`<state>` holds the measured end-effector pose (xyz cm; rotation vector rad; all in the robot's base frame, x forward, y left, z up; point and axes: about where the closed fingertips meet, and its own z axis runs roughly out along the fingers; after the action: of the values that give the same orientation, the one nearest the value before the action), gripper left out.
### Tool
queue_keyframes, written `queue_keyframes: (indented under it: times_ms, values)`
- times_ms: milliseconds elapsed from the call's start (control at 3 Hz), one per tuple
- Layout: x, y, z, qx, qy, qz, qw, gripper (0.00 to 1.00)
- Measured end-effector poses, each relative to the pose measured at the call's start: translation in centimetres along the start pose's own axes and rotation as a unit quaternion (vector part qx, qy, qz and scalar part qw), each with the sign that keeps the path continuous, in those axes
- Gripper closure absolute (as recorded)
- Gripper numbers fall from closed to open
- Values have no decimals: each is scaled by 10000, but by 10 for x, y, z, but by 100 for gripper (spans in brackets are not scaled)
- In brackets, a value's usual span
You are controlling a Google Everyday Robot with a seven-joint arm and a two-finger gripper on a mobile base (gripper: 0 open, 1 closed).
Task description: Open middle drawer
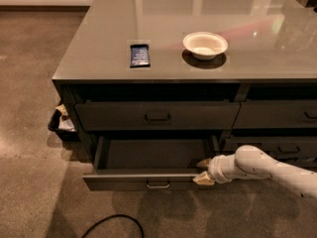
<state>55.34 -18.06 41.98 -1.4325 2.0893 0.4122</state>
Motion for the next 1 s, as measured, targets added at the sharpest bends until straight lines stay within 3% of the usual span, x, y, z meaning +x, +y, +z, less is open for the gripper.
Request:
queue_keyframes:
  times_ms: [333, 1000]
  values:
    - [1, 10, -5, -51, 28, -51, 10000, 57]
    - [-5, 20, -13, -151, 6, -201, 9997, 14]
